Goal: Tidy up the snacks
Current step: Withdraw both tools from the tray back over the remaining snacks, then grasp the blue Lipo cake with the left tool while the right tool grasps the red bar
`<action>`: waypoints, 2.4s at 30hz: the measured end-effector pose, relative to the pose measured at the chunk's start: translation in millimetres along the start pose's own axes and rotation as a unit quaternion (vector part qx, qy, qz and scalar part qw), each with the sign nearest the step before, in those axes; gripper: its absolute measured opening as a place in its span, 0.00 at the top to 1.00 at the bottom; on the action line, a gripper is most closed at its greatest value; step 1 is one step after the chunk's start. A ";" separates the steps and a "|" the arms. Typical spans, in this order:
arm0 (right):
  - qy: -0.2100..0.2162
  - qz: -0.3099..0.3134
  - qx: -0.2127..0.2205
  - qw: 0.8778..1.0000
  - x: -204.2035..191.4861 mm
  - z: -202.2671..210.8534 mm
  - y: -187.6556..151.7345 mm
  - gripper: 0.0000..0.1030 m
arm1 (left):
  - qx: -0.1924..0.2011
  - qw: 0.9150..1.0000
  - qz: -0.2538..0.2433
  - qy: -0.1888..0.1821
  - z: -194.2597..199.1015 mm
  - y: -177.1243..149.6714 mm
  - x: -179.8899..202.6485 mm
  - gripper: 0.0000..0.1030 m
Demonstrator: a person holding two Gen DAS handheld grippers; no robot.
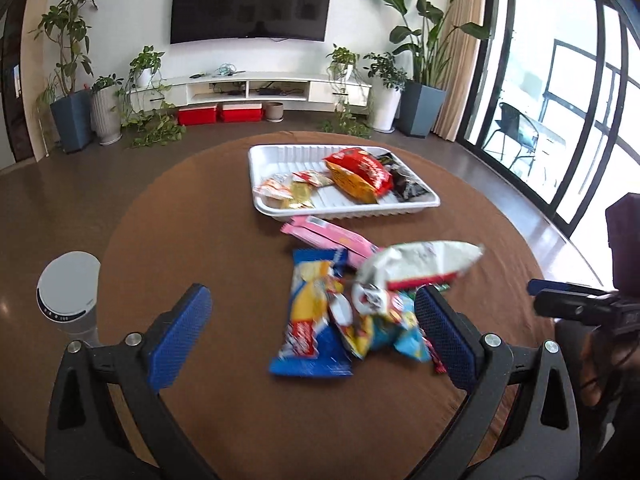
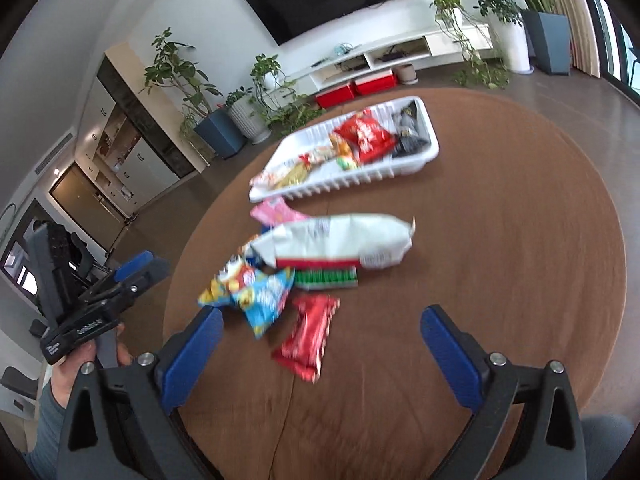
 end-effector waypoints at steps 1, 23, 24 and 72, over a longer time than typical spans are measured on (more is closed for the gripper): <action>-0.002 0.004 -0.002 1.000 -1.3 0.5 -5.9 0.01 | -0.002 1.000 -0.005 -0.002 1.8 -4.9 5.7 0.00; -0.034 0.027 -0.029 0.999 -10.8 -12.4 -26.9 0.11 | -0.073 0.997 0.028 -0.007 -15.1 -5.4 -17.5 0.00; -0.033 0.027 -0.030 0.999 -10.6 -13.3 -27.0 0.11 | -0.076 0.997 0.028 -0.004 -16.4 -1.6 -21.6 0.00; -0.062 0.057 -0.056 0.995 -25.4 -34.4 -26.2 0.16 | -0.256 0.965 -0.049 -0.012 -151.0 21.8 -51.6 0.74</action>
Point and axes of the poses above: each gripper's, at about its wrist camera, not at the fingertips, and z roughly against the way its jaws point, x to its right, y to its top, the point moved 3 cm from there along -z, roughly the way its jaws point, and after that the axes turned 12 degrees about -y, right-handed, at the moved point
